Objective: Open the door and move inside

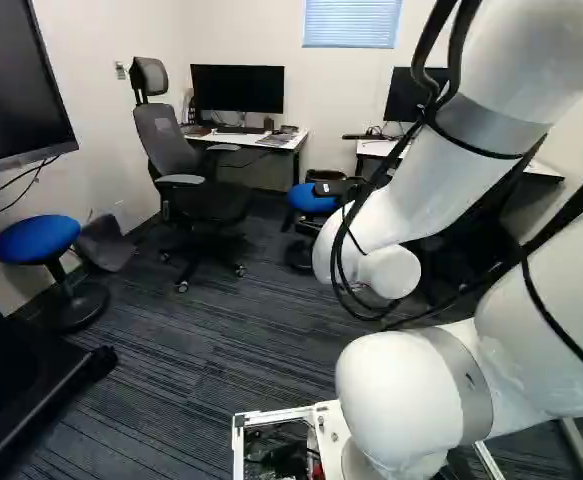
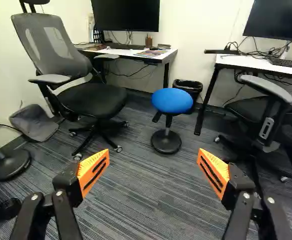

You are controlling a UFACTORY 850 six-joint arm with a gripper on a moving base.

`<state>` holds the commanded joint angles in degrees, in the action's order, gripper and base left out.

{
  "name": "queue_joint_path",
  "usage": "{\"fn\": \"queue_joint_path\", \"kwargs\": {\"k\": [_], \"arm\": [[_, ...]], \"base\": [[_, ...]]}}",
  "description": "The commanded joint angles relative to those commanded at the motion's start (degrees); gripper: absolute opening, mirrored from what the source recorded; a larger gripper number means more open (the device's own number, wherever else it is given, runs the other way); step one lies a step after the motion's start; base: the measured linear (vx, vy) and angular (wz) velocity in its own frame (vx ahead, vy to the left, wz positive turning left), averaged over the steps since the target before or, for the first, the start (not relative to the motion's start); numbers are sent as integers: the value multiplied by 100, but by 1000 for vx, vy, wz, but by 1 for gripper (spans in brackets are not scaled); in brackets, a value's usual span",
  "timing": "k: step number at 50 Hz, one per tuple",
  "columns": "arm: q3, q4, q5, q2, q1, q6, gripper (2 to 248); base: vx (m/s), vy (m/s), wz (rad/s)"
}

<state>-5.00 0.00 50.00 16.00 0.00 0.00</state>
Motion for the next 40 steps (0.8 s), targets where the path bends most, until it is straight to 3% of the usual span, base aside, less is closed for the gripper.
{"fn": "queue_joint_path", "kwargs": {"k": [30, 40], "arm": [[0, 0, 0, 0, 0, 0, 247], [0, 0, 0, 0, 0, 0, 247]], "base": [[178, 46, 209], [183, 16, 68]]}}
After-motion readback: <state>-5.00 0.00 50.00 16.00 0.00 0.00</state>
